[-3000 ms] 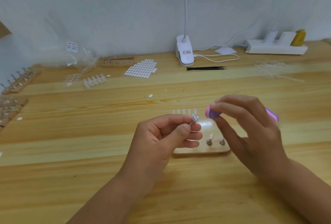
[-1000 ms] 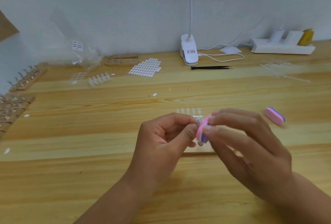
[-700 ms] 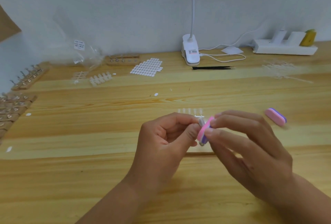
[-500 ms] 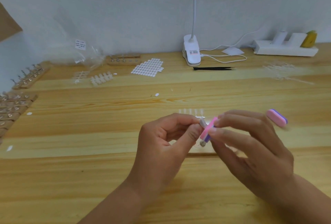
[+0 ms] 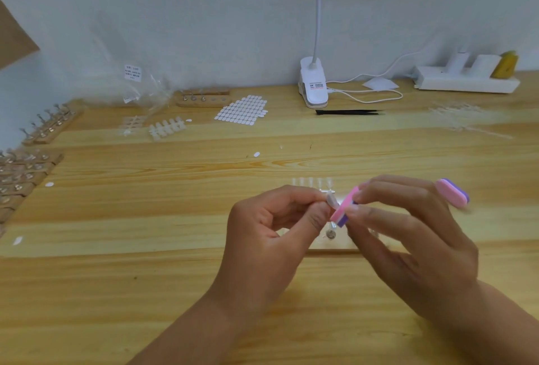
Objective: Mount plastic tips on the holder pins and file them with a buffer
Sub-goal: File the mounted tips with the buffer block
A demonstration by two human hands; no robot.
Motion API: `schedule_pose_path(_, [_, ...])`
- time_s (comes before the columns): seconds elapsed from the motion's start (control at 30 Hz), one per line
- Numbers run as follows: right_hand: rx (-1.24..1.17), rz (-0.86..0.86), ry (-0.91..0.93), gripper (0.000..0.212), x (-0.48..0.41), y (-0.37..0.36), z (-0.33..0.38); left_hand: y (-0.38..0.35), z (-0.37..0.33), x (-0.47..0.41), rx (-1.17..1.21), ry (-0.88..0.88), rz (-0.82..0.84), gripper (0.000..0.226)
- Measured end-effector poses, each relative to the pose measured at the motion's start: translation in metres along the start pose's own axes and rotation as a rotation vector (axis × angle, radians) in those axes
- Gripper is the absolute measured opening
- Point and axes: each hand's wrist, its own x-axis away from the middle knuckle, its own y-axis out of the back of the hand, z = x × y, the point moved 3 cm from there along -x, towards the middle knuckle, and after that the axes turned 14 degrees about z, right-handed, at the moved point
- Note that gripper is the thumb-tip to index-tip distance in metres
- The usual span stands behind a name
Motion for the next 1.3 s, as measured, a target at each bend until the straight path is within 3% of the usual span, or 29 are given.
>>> schedule_pose_path(0.37, [-0.042, 0.013, 0.023, 0.029, 0.001, -0.003, 0.003, -0.001, -0.003, 0.0, 0.023, -0.012, 0.006, 0.007])
schedule_pose_path(0.5, [-0.013, -0.002, -0.07, 0.03, 0.001, 0.005, -0.014, -0.003, 0.0, 0.002, 0.102, 0.041, 0.027, 0.007])
schedule_pose_path(0.6, [-0.023, -0.028, -0.038, 0.027, 0.001, 0.007, -0.011, -0.002, 0.002, 0.002, 0.13, 0.076, 0.028, 0.007])
schedule_pose_path(1.1, [0.028, 0.075, -0.018, 0.037, 0.004, 0.004, -0.018, -0.001, 0.005, -0.001, 0.156, 0.118, 0.189, 0.017])
schedule_pose_path(1.3, [-0.013, 0.023, 0.01, 0.03, 0.003, 0.004, -0.004, 0.001, 0.008, -0.005, 0.244, 0.173, 0.238, 0.024])
